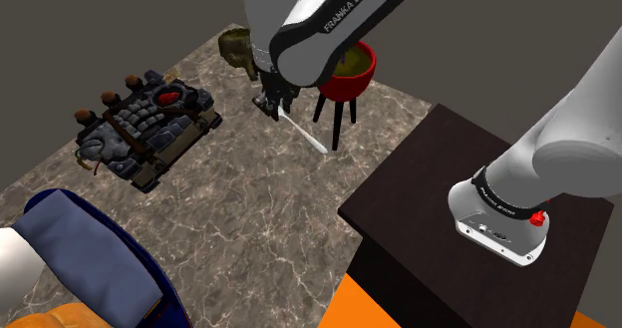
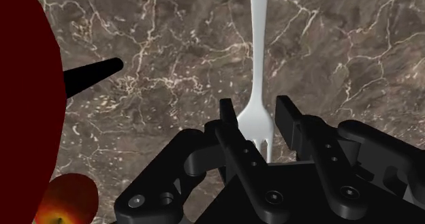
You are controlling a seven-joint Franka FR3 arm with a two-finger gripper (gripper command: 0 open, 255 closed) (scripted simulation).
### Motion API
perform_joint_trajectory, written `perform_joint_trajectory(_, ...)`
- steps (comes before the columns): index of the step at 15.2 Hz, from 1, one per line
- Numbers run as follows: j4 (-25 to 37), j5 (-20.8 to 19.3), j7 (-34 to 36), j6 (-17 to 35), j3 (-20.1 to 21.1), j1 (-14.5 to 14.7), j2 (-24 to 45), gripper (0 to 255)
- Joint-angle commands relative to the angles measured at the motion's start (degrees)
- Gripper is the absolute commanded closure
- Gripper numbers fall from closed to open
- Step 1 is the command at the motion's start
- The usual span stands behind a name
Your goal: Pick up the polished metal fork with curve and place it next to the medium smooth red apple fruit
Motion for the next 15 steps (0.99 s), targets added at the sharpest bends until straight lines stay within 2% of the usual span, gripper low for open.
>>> perform_joint_trajectory(1,1.9,0.0,-3.2,-0.9,-1.1,-1.8,1.1,255)
perform_joint_trajectory(7,7.4,0.0,-11.4,-2.7,-4.1,-6.7,4.6,255)
perform_joint_trajectory(15,6.9,-2.9,-9.5,2.3,-5.5,-5.6,9.5,255)
